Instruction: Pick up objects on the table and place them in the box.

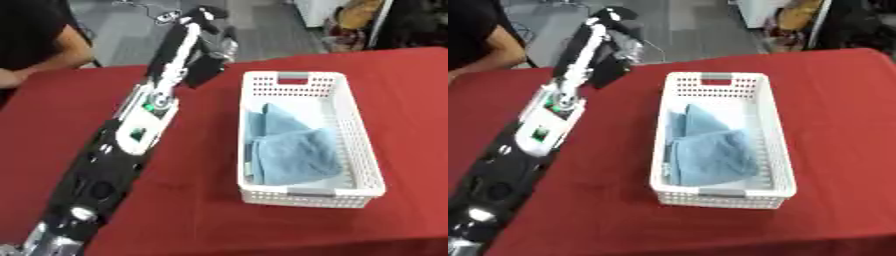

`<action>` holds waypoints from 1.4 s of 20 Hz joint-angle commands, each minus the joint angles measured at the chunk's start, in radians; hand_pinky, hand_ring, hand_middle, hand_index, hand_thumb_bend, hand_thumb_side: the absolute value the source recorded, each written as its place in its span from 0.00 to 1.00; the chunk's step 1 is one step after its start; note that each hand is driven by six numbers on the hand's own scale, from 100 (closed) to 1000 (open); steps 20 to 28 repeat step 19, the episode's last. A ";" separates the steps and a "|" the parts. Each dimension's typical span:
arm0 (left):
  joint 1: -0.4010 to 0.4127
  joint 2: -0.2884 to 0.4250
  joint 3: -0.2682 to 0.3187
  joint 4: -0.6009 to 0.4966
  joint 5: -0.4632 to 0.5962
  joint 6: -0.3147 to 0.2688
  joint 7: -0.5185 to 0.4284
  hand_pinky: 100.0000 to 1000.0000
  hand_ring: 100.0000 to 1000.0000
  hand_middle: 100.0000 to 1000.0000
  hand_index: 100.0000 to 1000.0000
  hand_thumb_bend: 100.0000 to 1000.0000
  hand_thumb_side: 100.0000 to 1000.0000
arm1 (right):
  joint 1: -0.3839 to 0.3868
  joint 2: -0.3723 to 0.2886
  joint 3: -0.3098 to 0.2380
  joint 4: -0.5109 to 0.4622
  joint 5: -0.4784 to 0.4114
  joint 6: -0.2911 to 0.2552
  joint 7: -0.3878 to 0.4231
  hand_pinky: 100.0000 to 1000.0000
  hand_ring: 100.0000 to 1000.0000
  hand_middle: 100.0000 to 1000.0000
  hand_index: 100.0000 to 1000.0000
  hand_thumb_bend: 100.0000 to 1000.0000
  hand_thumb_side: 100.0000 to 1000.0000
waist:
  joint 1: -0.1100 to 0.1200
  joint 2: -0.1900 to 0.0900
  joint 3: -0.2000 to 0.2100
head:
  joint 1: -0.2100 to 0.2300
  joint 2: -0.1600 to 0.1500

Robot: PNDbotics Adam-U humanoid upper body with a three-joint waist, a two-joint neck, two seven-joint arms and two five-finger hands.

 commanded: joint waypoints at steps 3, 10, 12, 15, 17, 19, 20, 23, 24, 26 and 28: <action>0.122 0.040 0.159 -0.131 0.071 0.025 0.163 0.37 0.59 0.78 0.83 0.00 0.76 | 0.010 -0.022 -0.021 -0.015 0.029 -0.005 -0.021 0.82 0.85 0.82 0.94 0.00 1.00 | -0.010 -0.006 0.021 | -0.034 -0.002; 0.189 0.003 0.210 -0.233 0.012 0.031 0.167 0.38 0.59 0.78 0.83 0.00 0.74 | 0.020 -0.027 -0.015 -0.015 0.044 -0.004 -0.021 0.82 0.85 0.82 0.94 0.00 1.00 | -0.015 -0.005 0.041 | -0.029 -0.002; 0.191 0.002 0.209 -0.252 -0.001 0.038 0.154 0.39 0.60 0.78 0.83 0.00 0.73 | 0.020 -0.028 -0.013 -0.015 0.043 -0.004 -0.017 0.82 0.85 0.82 0.94 0.00 1.00 | -0.014 -0.004 0.044 | -0.026 -0.002; 0.191 0.005 0.206 -0.266 -0.011 0.046 0.141 0.39 0.60 0.78 0.83 0.00 0.73 | 0.019 -0.028 -0.011 -0.015 0.040 -0.002 -0.012 0.82 0.86 0.82 0.94 0.00 1.00 | -0.013 -0.003 0.049 | -0.026 -0.002; 0.193 0.005 0.206 -0.274 -0.015 0.048 0.136 0.39 0.60 0.78 0.83 0.00 0.73 | 0.018 -0.028 -0.010 -0.015 0.038 -0.001 -0.008 0.82 0.86 0.82 0.94 0.00 1.00 | -0.012 -0.003 0.051 | -0.025 -0.002; 0.193 0.004 0.207 -0.279 -0.016 0.049 0.135 0.40 0.60 0.78 0.83 0.00 0.73 | 0.019 -0.028 -0.009 -0.015 0.036 0.000 -0.005 0.82 0.86 0.82 0.94 0.00 1.00 | -0.012 -0.003 0.052 | -0.026 -0.002; 0.193 0.004 0.207 -0.279 -0.016 0.049 0.135 0.40 0.60 0.78 0.83 0.00 0.73 | 0.019 -0.028 -0.009 -0.015 0.036 0.000 -0.005 0.82 0.86 0.82 0.94 0.00 1.00 | -0.012 -0.003 0.052 | -0.026 -0.002; 0.193 0.004 0.207 -0.279 -0.016 0.049 0.135 0.40 0.60 0.78 0.83 0.00 0.73 | 0.019 -0.028 -0.009 -0.015 0.036 0.000 -0.005 0.82 0.86 0.82 0.94 0.00 1.00 | -0.012 -0.003 0.052 | -0.026 -0.002; 0.193 0.004 0.207 -0.279 -0.016 0.049 0.135 0.40 0.60 0.78 0.83 0.00 0.73 | 0.019 -0.028 -0.009 -0.015 0.036 0.000 -0.005 0.82 0.86 0.82 0.94 0.00 1.00 | -0.012 -0.003 0.052 | -0.026 -0.002; 0.193 0.004 0.207 -0.279 -0.016 0.049 0.135 0.40 0.60 0.78 0.83 0.00 0.73 | 0.019 -0.028 -0.009 -0.015 0.036 0.000 -0.005 0.82 0.86 0.82 0.94 0.00 1.00 | -0.012 -0.003 0.052 | -0.026 -0.002; 0.193 0.004 0.207 -0.279 -0.016 0.049 0.135 0.40 0.60 0.78 0.83 0.00 0.73 | 0.019 -0.028 -0.009 -0.015 0.036 0.000 -0.005 0.82 0.86 0.82 0.94 0.00 1.00 | -0.012 -0.003 0.052 | -0.026 -0.002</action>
